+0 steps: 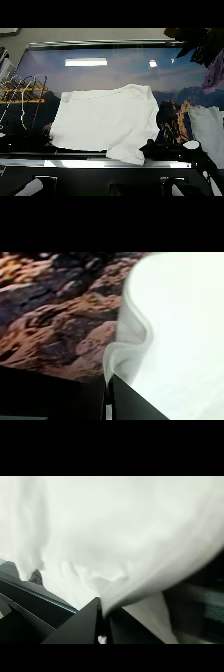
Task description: Fold the clothes and pants, and hang the long-sleeved shirts on hangers.
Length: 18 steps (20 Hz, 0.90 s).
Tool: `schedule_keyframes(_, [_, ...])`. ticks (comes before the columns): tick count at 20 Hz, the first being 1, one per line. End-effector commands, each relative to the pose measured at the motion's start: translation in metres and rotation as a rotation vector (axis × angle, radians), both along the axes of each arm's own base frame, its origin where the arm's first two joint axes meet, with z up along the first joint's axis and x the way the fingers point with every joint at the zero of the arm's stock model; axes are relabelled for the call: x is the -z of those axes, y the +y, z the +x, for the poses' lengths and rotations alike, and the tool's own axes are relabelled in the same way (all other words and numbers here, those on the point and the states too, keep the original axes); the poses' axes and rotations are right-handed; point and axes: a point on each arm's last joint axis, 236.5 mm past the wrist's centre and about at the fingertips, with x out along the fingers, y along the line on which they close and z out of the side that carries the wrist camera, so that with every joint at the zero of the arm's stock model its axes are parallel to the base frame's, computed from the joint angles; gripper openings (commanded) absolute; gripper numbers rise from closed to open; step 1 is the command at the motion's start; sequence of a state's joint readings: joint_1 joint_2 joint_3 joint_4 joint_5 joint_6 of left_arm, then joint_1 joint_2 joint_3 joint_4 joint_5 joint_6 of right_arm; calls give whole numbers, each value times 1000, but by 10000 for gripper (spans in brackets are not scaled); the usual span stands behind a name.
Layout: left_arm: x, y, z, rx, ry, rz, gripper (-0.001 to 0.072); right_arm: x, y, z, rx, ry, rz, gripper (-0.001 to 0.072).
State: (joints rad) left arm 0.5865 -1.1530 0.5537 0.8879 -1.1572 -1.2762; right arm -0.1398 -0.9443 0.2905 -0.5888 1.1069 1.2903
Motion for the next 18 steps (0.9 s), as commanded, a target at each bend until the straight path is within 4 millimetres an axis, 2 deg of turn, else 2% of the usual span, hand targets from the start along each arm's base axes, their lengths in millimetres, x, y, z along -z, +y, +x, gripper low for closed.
schedule_keyframes(1, [-40,-20,41,77,-135,17,12,-47,-11,63,-38,-279,-59,29])
schedule_keyframes(2, [-62,-21,59,89,-195,48,12,-74,-18,92,-16,-377,-90,29])
schedule_keyframes(3, [-90,-19,80,89,-265,79,12,-108,-25,122,8,-488,-122,29])
schedule_keyframes(5, [-156,-13,116,64,-419,141,12,-185,-35,163,35,-682,-161,29])
schedule_keyframes(7, [-242,-4,138,31,-597,207,12,-262,-34,176,19,-835,-177,29])
schedule_keyframes(8, [-292,0,141,18,-699,259,12,-296,-31,173,-8,-899,-178,29])
schedule_keyframes(10, [-382,11,126,-29,-860,397,12,-366,-26,155,-38,-1030,-201,29])
schedule_keyframes(11, [-420,16,110,-66,-918,467,12,-399,-25,139,-44,-1099,-229,29])
schedule_keyframes(13, [-488,28,62,-176,-1015,611,13,-461,-23,95,-34,-1235,-284,29])
schedule_keyframes(15, [-535,41,7,-320,-1086,722,13,-516,-27,40,35,-1379,-353,29])
schedule_keyframes(17, [-557,54,-44,-487,-1120,780,13,-556,-49,-7,183,-1483,-458,29])
schedule_keyframes(18, [-560,60,-65,-555,-1115,798,13,-569,-64,-25,280,-1505,-504,29])
